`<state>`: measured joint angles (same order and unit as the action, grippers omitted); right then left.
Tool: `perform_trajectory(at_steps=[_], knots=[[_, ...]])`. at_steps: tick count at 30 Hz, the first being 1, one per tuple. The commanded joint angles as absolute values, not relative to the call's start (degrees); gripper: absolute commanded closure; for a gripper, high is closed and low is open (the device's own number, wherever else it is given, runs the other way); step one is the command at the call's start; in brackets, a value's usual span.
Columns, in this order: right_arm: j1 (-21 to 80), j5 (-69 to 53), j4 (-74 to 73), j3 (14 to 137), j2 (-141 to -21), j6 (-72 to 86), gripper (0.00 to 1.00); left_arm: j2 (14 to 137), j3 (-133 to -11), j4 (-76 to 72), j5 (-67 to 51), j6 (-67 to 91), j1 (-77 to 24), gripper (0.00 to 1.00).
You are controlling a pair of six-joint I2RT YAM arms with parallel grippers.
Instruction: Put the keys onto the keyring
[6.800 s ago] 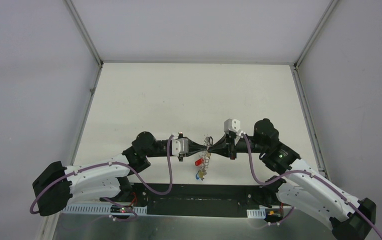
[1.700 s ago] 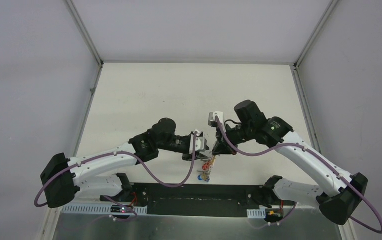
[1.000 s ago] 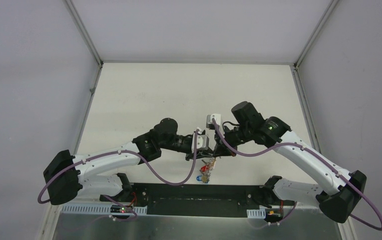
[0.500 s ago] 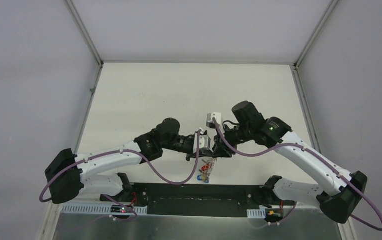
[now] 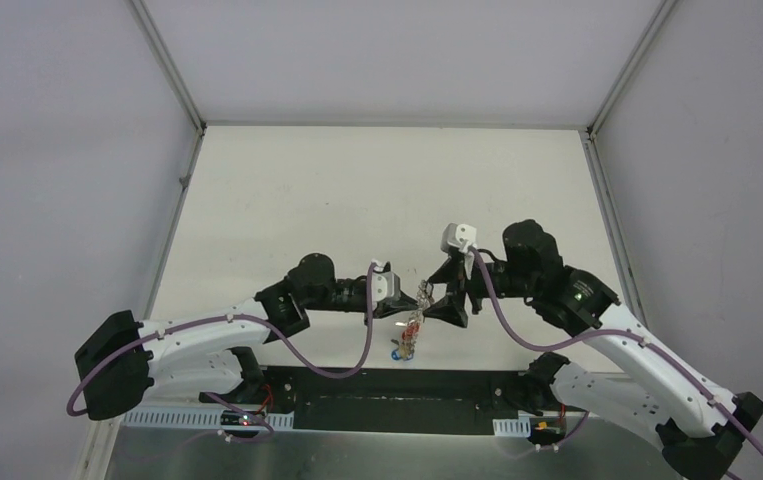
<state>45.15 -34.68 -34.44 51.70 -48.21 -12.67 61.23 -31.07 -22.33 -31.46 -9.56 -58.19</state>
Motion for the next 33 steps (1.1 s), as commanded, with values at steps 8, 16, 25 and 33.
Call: perform_trajectory(at_steps=[8, 16, 25, 33], knots=[[45.4, -34.5, -15.7, 43.9, -40.8, -0.6, 0.42, 57.1, -26.8, -41.5, -30.8, -8.9, -58.8, 1.00], [45.4, -34.3, -17.8, 43.5, -41.7, -0.9, 0.58, 56.7, -27.2, -41.7, -31.2, -9.7, -58.9, 1.00], [45.4, -31.9, -20.4, 42.6, -40.5, -0.9, 0.80, 56.2, -27.6, -40.5, -31.0, -9.9, -58.9, 1.00], [45.4, -34.2, -21.3, 43.1, -41.9, -1.5, 1.00, 55.8, -28.2, -38.9, -31.0, -10.5, -58.9, 1.00]])
